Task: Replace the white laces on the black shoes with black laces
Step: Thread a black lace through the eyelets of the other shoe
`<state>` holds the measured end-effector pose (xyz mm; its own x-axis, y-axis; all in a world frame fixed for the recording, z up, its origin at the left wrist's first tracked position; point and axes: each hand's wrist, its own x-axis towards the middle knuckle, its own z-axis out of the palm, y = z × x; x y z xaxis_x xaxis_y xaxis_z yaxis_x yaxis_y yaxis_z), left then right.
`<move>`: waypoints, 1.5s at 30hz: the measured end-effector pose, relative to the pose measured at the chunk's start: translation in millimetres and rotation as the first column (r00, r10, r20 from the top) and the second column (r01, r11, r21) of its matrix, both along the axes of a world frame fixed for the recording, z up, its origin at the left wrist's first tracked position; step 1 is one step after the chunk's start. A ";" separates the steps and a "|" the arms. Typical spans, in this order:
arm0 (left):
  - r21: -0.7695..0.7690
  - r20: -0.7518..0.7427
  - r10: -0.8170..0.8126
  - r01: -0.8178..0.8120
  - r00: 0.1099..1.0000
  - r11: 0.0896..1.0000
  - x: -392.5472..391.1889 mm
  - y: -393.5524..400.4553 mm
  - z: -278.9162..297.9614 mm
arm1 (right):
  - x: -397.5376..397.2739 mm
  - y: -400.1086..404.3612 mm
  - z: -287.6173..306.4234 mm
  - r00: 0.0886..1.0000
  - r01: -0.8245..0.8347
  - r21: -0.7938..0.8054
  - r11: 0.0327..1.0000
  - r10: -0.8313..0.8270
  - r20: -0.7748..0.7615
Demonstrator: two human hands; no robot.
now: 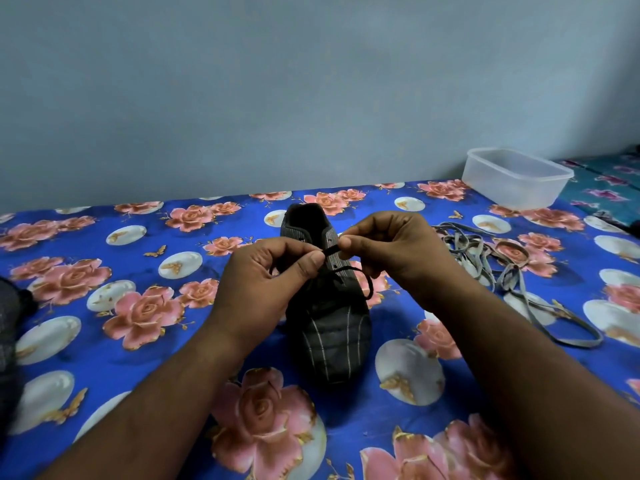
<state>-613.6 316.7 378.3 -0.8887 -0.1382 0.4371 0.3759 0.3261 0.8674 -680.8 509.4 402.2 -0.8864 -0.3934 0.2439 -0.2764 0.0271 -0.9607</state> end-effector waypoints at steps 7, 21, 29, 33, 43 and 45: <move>-0.121 -0.026 -0.035 0.032 0.999 0.992 0.7 4.4 1.2 | 1.3 -5.3 -5.3 0.998 -0.061 0.034 0.998 0.062 -0.015; -0.587 -0.204 0.255 -0.327 0.945 0.741 -17.1 5.1 -12.7 | -20.5 -4.7 -30.2 0.850 0.182 0.458 0.870 0.095 -0.518; -0.674 -0.233 0.244 -0.337 0.941 0.658 -15.4 5.3 -8.6 | -18.7 -1.6 -25.2 0.794 0.286 0.579 0.763 0.149 -0.589; -0.660 -0.223 0.287 -0.361 0.932 0.658 -15.0 6.9 -8.7 | -15.4 0.2 -20.7 0.788 0.325 0.580 0.747 0.125 -0.603; -0.731 -0.144 0.353 -0.340 0.924 0.592 -18.0 10.6 -9.8 | -19.1 3.8 -21.7 0.820 0.271 0.520 0.810 0.089 -0.566; -0.749 -0.133 0.339 -0.318 0.931 0.581 -19.5 9.5 -10.1 | -20.4 2.5 -23.4 0.833 0.234 0.509 0.829 0.098 -0.544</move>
<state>-633.1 326.2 368.2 -0.8608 -0.0580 0.5057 0.0935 0.9585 0.2692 -701.2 511.9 378.9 -0.7088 -0.5473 0.4449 -0.7048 0.5249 -0.4772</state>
